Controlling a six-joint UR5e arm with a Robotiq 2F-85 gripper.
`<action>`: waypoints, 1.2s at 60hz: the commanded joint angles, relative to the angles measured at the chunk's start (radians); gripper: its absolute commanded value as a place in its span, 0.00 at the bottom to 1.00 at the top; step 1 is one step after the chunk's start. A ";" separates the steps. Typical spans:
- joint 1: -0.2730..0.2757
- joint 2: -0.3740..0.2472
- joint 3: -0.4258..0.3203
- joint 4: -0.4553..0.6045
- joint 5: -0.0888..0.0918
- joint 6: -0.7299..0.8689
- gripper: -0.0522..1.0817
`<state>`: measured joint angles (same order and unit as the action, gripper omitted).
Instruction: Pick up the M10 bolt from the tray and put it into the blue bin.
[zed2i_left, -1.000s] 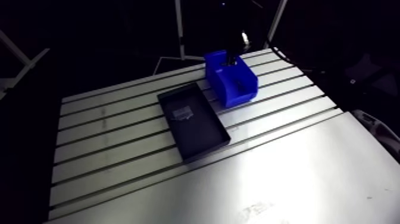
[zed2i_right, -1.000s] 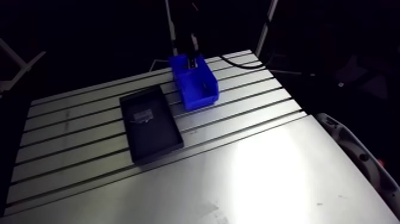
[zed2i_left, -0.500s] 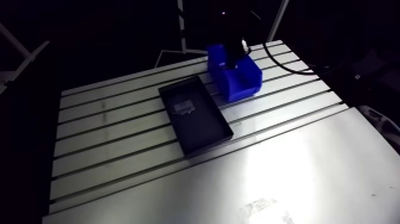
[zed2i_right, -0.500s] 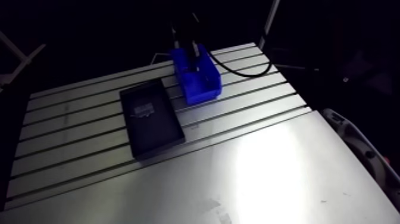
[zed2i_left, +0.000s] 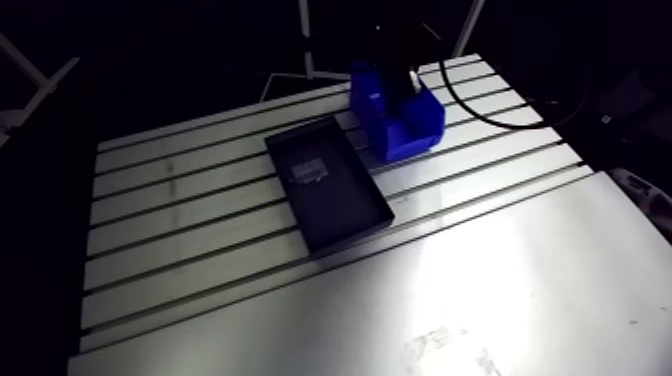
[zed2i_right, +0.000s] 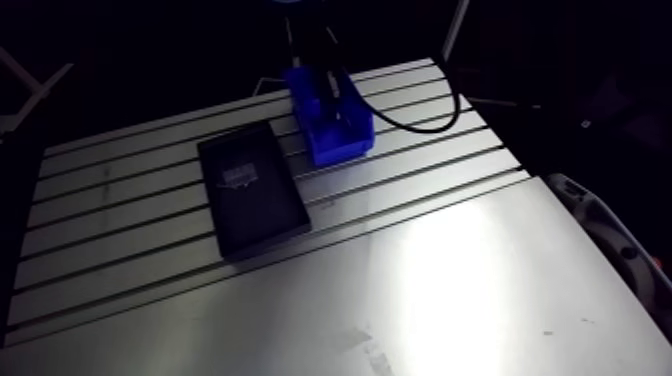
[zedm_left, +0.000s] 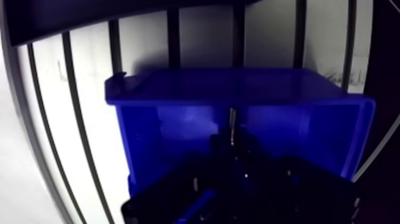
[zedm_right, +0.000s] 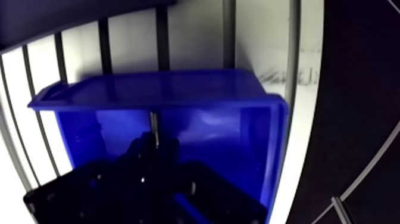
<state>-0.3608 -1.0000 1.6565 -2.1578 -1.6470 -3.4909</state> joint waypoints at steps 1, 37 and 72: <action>0.000 0.004 0.001 -0.014 -0.006 0.007 0.42; 0.016 -0.184 -0.072 0.267 -0.014 0.260 0.05; 0.008 -0.299 -0.151 0.465 -0.007 1.492 0.05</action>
<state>-0.3497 -1.2470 1.5209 -1.7936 -1.6842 -2.5615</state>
